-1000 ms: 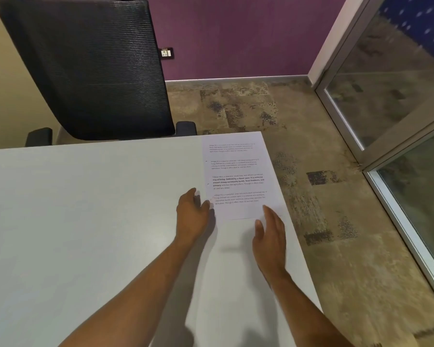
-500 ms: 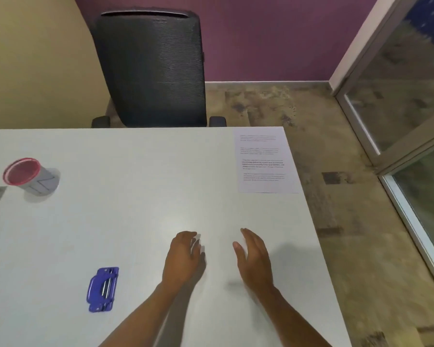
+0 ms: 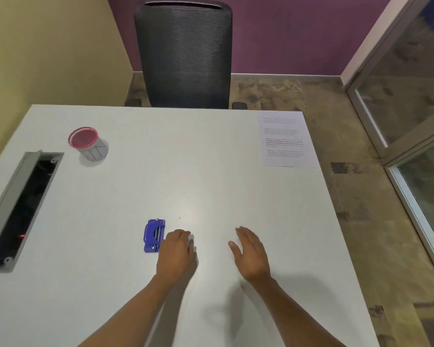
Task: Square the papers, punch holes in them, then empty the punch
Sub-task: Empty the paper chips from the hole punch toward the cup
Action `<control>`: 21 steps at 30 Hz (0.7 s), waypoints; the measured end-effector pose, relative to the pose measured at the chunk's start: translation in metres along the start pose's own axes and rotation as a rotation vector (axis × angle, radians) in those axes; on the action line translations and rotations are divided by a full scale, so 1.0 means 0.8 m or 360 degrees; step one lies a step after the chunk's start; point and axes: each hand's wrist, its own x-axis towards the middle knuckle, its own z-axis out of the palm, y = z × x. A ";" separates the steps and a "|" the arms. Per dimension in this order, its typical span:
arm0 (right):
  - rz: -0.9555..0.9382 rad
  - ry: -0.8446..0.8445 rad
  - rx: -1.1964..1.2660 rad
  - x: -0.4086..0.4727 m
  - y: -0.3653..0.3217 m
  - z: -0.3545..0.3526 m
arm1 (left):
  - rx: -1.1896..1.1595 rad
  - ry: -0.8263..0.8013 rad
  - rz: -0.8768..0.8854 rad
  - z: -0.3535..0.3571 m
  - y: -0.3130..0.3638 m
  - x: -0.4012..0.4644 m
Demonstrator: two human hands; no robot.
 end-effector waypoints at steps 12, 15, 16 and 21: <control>0.0324 -0.0272 0.0271 -0.038 -0.060 0.040 | 0.0270 0.0049 -0.0007 -0.011 -0.062 -0.027; 0.0456 -0.0219 0.0560 -0.038 -0.066 0.040 | 0.0307 0.0052 -0.0007 -0.010 -0.063 -0.018; 0.0499 -0.0197 0.0659 -0.036 -0.068 0.038 | 0.0314 0.0046 0.0009 -0.008 -0.063 -0.015; 0.0624 -0.0214 0.0951 -0.022 -0.073 0.028 | 0.0328 0.0039 0.0045 0.003 -0.064 -0.004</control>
